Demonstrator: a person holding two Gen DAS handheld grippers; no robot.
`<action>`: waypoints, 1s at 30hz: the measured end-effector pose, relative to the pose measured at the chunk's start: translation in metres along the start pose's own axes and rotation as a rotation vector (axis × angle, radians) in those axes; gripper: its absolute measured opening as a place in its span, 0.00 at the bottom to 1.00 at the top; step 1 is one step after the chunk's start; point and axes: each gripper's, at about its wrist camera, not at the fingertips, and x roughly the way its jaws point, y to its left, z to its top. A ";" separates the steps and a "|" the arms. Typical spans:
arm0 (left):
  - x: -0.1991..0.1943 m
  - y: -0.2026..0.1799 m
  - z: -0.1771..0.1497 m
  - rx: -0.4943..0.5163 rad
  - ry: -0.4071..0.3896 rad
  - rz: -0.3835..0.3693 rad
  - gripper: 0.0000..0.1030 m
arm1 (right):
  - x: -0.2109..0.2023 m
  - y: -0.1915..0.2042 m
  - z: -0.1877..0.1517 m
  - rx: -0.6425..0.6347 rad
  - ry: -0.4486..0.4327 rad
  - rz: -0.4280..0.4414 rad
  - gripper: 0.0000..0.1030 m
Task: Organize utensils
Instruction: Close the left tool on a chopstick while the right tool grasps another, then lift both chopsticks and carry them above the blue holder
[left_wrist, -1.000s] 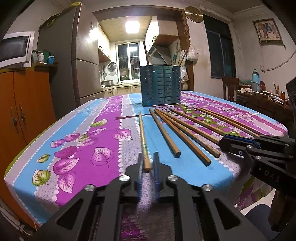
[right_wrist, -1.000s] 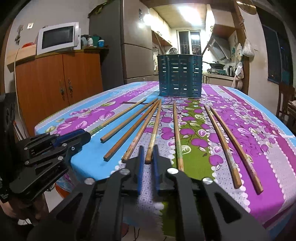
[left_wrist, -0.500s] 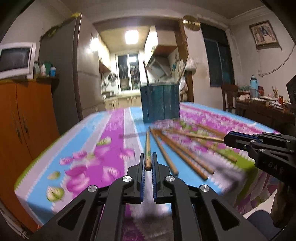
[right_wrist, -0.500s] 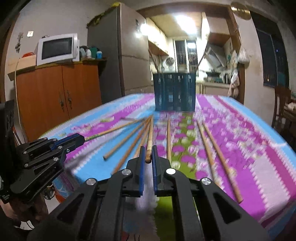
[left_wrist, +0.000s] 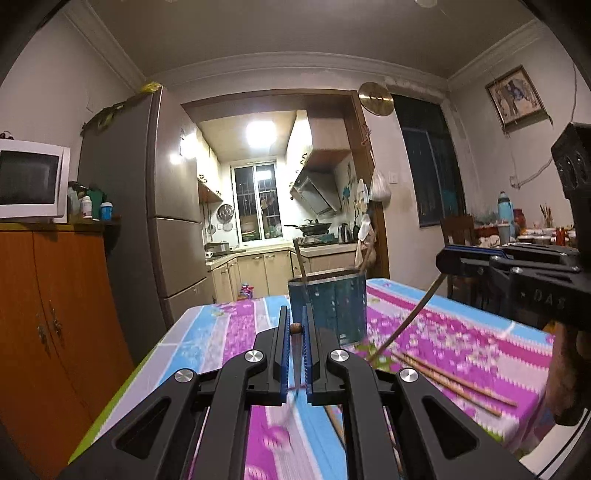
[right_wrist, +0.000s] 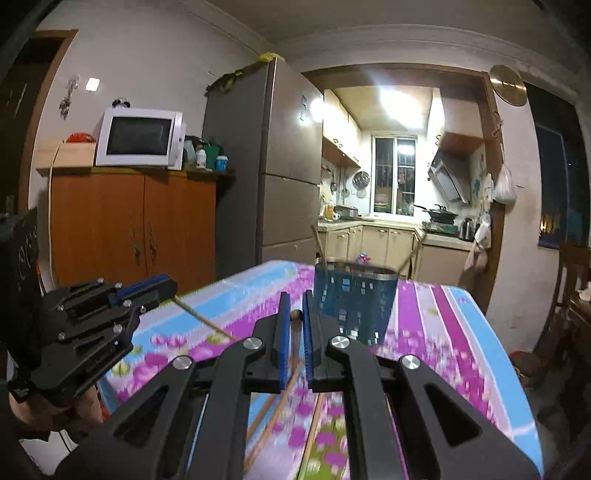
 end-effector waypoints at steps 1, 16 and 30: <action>0.005 0.003 0.005 -0.008 0.002 -0.003 0.08 | 0.005 -0.003 0.007 0.000 0.001 0.006 0.05; 0.065 0.035 0.085 -0.018 0.056 -0.075 0.08 | 0.033 -0.031 0.072 0.001 0.032 0.046 0.05; 0.100 0.073 0.225 -0.090 -0.033 -0.106 0.08 | 0.047 -0.086 0.191 -0.022 0.011 -0.025 0.05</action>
